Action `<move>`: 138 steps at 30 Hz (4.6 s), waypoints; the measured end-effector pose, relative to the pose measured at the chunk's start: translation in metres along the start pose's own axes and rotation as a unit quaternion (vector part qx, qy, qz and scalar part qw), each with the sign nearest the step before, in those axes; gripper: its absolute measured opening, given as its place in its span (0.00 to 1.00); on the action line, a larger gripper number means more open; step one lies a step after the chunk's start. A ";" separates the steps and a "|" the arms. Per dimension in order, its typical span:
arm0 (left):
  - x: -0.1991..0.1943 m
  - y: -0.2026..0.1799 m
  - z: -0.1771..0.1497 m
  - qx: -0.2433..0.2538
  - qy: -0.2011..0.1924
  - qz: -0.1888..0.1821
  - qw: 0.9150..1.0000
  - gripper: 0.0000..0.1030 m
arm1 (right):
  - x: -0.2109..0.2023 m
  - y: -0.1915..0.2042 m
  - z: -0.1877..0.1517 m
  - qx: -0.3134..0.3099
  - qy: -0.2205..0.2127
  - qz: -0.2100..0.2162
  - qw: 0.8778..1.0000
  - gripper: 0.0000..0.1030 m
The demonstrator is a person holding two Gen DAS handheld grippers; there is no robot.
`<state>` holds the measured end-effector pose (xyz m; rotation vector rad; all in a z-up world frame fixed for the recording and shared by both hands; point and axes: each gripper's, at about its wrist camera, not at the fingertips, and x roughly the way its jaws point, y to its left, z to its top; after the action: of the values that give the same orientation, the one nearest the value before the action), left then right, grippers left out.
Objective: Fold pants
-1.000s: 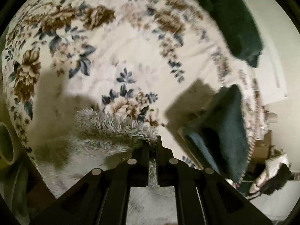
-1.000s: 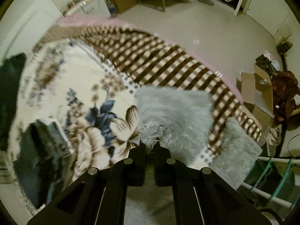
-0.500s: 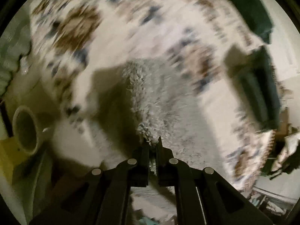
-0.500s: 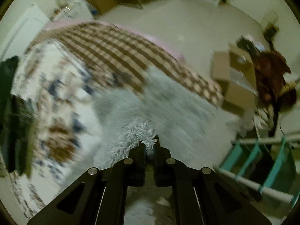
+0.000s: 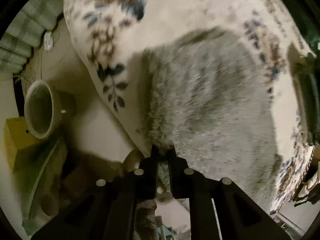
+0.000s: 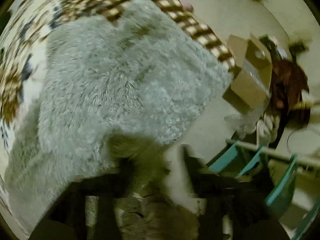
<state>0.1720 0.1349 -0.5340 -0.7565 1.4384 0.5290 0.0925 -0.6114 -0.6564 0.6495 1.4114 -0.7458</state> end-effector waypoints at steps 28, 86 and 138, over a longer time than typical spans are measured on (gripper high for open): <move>0.002 -0.207 -0.149 0.268 -0.042 -0.019 0.962 0.82 | 0.019 -0.154 0.111 0.066 -0.054 -0.070 0.994 0.64; 0.044 -0.289 -0.240 0.388 0.012 -0.030 0.921 0.82 | 0.032 -0.074 0.089 -0.058 -0.107 -0.092 0.988 0.00; 0.058 -0.345 -0.304 0.440 0.038 -0.072 0.894 0.82 | 0.075 -0.051 0.266 0.008 0.115 0.180 0.977 0.65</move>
<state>0.2227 -0.3260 -0.5338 -0.1409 1.4797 -0.2884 0.2184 -0.8559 -0.7121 0.9991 1.4432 -0.4029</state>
